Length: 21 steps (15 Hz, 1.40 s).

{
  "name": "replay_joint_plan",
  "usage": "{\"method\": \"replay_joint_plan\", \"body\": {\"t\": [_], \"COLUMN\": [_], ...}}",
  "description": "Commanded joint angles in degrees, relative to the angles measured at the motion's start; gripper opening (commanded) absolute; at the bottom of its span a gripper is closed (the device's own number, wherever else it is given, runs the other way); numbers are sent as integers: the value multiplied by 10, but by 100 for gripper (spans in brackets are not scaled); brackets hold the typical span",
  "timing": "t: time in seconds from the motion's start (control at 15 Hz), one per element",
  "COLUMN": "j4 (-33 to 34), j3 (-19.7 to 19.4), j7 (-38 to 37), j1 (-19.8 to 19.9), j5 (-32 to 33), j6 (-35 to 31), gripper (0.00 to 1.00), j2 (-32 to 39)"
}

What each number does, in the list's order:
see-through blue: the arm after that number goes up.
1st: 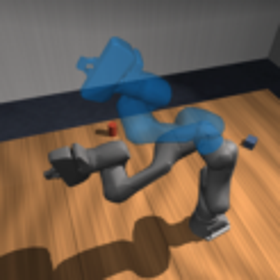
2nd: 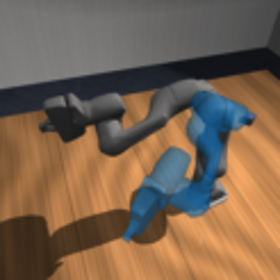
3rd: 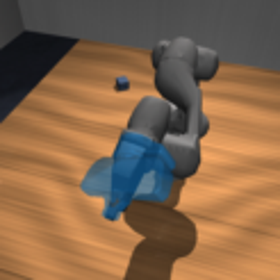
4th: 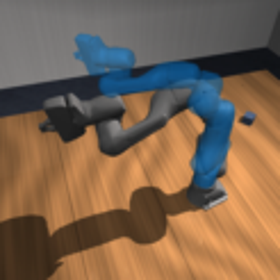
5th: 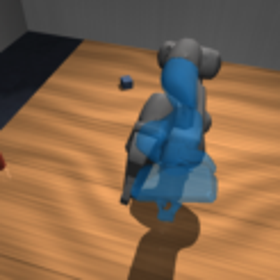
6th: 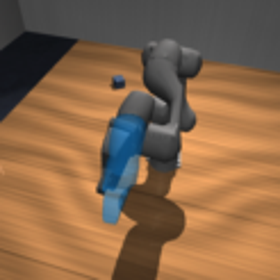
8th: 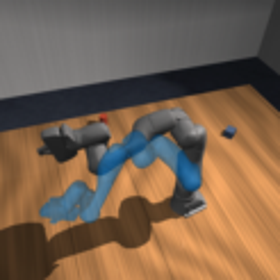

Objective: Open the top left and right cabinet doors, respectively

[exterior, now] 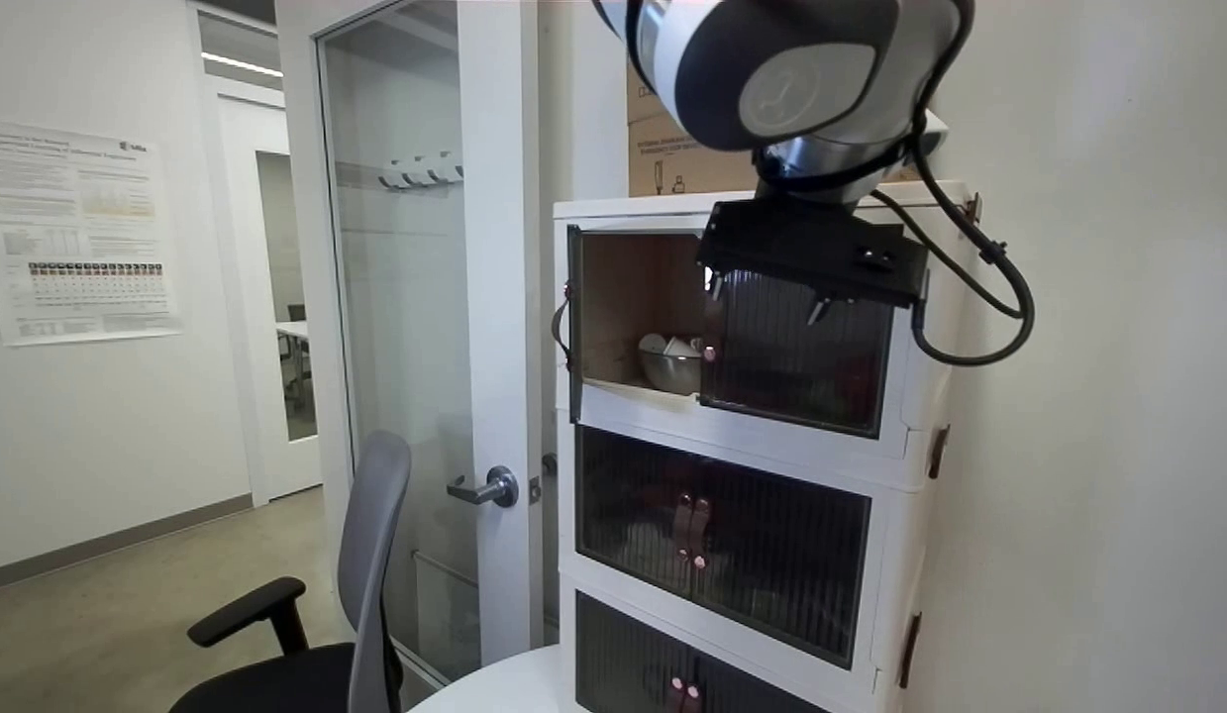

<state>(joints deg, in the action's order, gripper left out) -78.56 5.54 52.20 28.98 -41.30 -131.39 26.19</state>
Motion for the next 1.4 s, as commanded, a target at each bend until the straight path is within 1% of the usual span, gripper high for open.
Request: {"method": "replay_joint_plan", "body": {"t": [0.0, 0.27, 0.4, 0.47, 0.6, 0.67, 0.93, 1.2, 1.33], "j4": [-6, -23, -31, -34, -34, -26, -21, -13, -13], "j3": [5, 12, 26, 36, 54, 27, 14, -10, -20], "j7": [38, 66, 93, 108, 128, 129, 143, 134, 133], "j1": [13, 9, 9, 10, 15, -17, -49, -70, -69], "j5": [-32, -49, -64, -72, -86, -106, -138, -146, -150], "j6": [4, -43, -67, -66, -41, -22, 3, -1, 2], "gripper": [100, 100, 100, 100, 100, 100, 100, 100, 100], "j2": [4, 0, -5, -8, -12, -13, -16, -17, -16]}}
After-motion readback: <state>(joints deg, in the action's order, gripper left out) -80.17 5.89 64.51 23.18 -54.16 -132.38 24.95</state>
